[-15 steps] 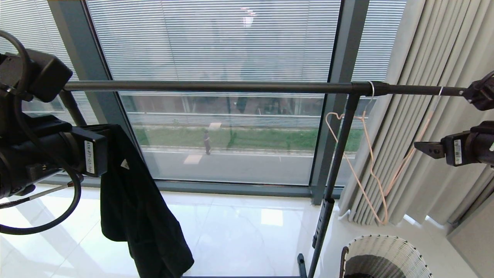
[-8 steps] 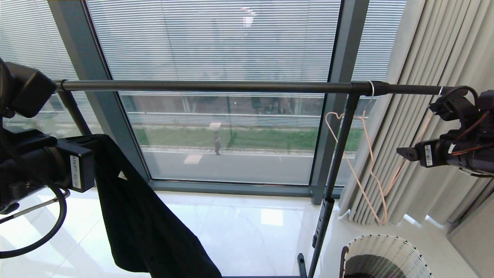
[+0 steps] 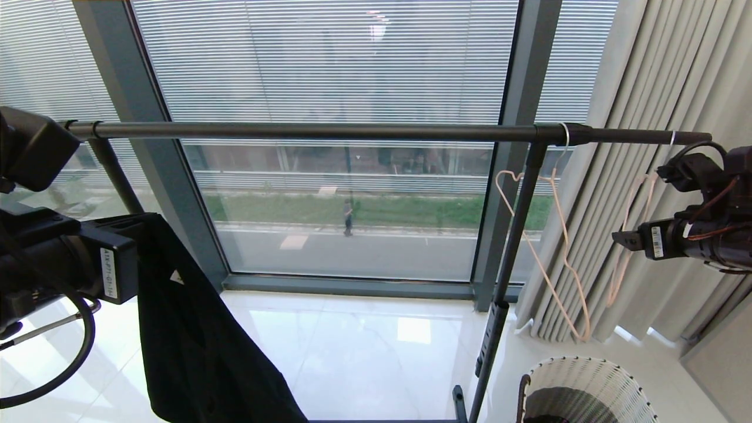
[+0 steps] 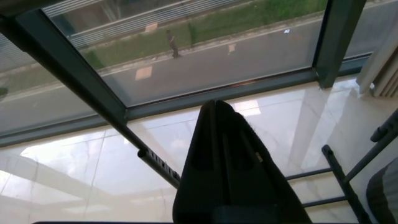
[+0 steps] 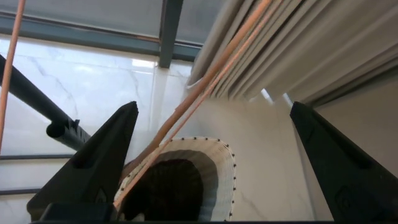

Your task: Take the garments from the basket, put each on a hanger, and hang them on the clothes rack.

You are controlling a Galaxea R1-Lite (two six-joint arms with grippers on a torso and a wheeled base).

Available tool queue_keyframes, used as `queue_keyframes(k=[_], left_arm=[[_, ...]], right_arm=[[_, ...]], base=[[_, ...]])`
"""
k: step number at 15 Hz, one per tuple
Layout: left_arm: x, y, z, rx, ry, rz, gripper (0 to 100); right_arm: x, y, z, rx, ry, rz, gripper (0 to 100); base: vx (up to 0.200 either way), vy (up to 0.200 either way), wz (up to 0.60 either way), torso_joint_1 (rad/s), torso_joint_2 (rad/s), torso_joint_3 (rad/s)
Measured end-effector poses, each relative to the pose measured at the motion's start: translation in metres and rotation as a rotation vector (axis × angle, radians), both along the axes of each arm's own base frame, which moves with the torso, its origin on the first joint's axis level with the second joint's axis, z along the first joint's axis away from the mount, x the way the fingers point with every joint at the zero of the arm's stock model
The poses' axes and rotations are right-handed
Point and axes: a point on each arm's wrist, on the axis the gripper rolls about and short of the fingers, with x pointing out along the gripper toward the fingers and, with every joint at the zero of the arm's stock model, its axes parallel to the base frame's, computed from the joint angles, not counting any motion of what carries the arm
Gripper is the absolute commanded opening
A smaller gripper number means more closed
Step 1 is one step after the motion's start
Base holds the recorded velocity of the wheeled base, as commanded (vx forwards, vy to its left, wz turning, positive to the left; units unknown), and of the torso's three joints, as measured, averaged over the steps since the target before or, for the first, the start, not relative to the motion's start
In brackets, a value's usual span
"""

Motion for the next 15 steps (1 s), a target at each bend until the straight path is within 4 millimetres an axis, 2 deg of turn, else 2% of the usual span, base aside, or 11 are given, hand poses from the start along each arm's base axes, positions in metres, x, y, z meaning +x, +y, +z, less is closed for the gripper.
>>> queue_keyframes(k=[10,15], left_arm=[[-0.002,0.001,-0.001,-0.001,-0.001,0.000,0],[-0.003,0.001,-0.003,0.003,0.004,0.000,0]], right_arm=[[0.003,-0.010,0.004,0.051,-0.044,-0.005,100],[0.016,-0.016,-0.004,0.107,-0.056,-0.050,100]], base=[[0.000,0.000,0.00,0.000,0.00,0.000],[0.000,0.000,0.00,0.000,0.00,0.000]])
